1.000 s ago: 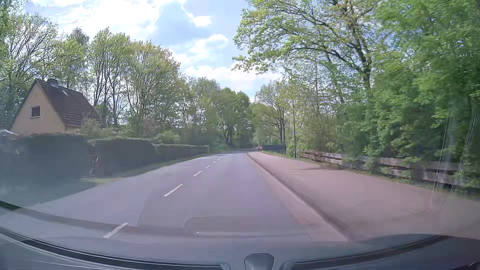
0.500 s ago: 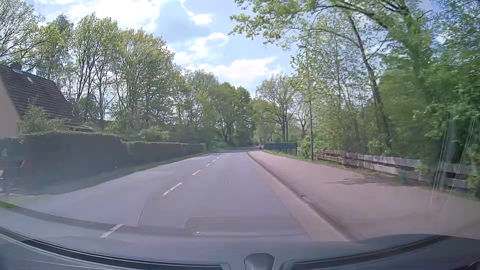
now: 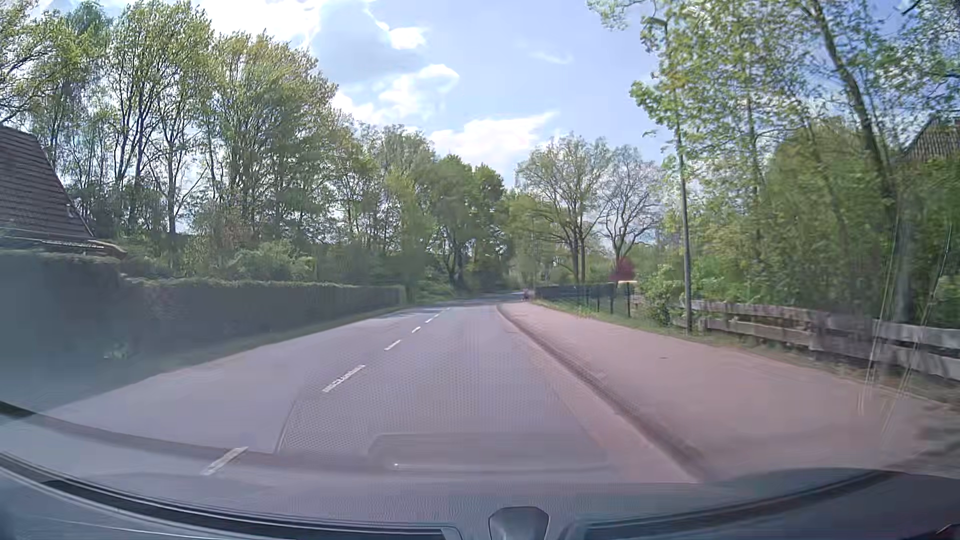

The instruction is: Follow the waypoints while adhering to traffic rules and regulations

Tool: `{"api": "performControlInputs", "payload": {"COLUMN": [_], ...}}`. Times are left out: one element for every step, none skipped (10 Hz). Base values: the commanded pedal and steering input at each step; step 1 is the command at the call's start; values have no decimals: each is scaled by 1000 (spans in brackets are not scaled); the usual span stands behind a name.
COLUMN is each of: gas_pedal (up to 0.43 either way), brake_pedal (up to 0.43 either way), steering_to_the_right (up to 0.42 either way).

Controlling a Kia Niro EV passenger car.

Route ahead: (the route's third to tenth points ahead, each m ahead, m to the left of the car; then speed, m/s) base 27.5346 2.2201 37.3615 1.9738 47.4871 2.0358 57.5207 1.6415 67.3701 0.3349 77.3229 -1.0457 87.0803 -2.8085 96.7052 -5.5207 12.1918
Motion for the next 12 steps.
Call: {"api": "performControlInputs", "payload": {"gas_pedal": [59,59,59,59,59,59,59,59,59,59,59,59], "brake_pedal": [0,0,0,0,0,0,0,0,0,0,0,0], "steering_to_the_right": [-6,-6,-6,-6,-6,-5,-5,-5,-5,-4,-4,-4]}}
